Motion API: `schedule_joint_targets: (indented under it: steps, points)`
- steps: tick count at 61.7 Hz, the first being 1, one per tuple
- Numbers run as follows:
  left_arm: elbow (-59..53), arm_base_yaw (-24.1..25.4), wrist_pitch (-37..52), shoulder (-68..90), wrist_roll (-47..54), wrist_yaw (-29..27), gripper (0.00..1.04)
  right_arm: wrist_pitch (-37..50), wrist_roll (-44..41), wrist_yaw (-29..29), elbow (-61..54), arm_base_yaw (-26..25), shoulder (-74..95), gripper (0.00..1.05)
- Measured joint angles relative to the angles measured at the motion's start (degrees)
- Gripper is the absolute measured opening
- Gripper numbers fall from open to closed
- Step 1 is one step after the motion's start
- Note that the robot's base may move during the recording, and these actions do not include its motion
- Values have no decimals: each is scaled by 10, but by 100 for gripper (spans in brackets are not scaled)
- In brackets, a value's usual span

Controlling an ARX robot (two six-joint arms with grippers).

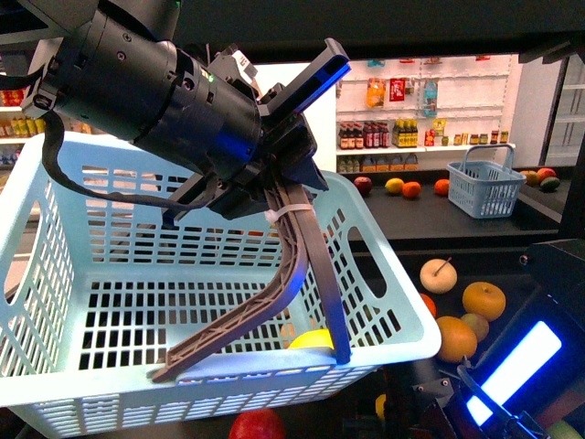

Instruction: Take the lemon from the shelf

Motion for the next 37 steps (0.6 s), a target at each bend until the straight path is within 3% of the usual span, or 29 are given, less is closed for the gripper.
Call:
schedule_joint_targets:
  steps: [22,37]
  points:
    - [0,0,0,0,0,0,15,26,-1,21,-65,-19,-35,51]
    - [0,0,0,0,0,0,15,41,-19,80,-186,-87,-144,51]
